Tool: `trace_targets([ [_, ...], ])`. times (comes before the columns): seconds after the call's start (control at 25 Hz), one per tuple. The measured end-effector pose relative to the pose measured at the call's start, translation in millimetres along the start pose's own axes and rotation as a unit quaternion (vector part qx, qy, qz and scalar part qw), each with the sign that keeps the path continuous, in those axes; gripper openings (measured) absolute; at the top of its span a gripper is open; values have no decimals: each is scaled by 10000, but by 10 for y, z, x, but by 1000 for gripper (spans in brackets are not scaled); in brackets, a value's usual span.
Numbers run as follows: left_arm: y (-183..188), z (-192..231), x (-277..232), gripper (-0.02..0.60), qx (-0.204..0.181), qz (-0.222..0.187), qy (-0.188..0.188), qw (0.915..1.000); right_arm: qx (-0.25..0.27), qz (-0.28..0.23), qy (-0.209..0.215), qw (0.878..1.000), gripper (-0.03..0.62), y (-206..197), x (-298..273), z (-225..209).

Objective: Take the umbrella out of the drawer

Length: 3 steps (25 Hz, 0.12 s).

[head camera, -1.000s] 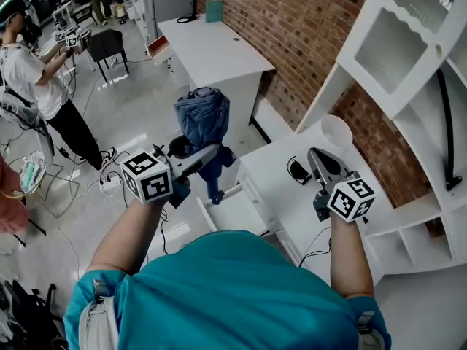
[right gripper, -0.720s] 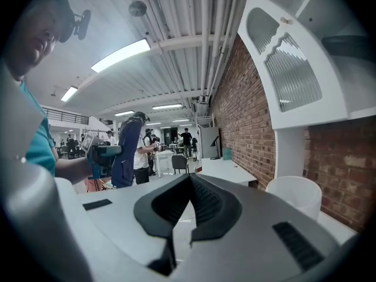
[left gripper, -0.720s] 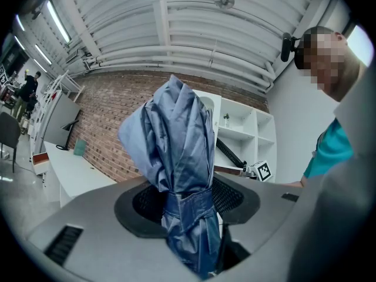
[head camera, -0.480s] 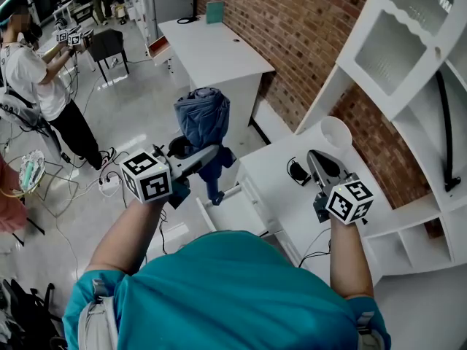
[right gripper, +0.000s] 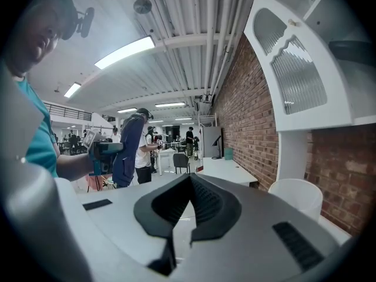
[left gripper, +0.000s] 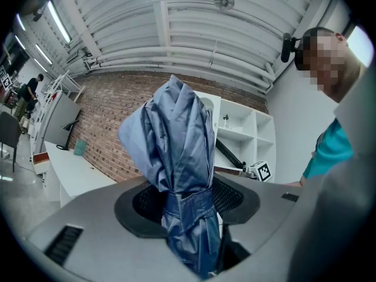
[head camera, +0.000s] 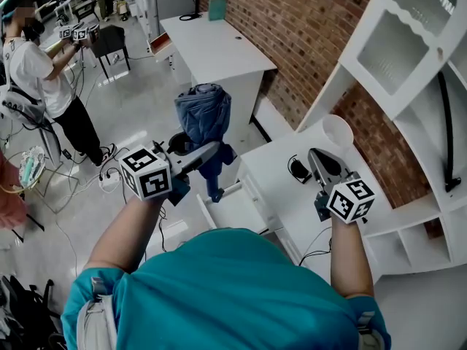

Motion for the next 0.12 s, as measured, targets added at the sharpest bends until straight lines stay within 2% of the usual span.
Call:
trace_targets([
  [0.12,11,-8,-4,230,-5,5,-17,10000,19,-4,6,10000,20,5,-3,9],
])
Point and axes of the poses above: the fingertips, and each gripper's own axes: x backward along the fingers, z to its left, y out of its top, the point moved 10 cm from there along x, backward along the fingers, and after that the axes turned 7 degrees about -y, right-handed, at the moved point
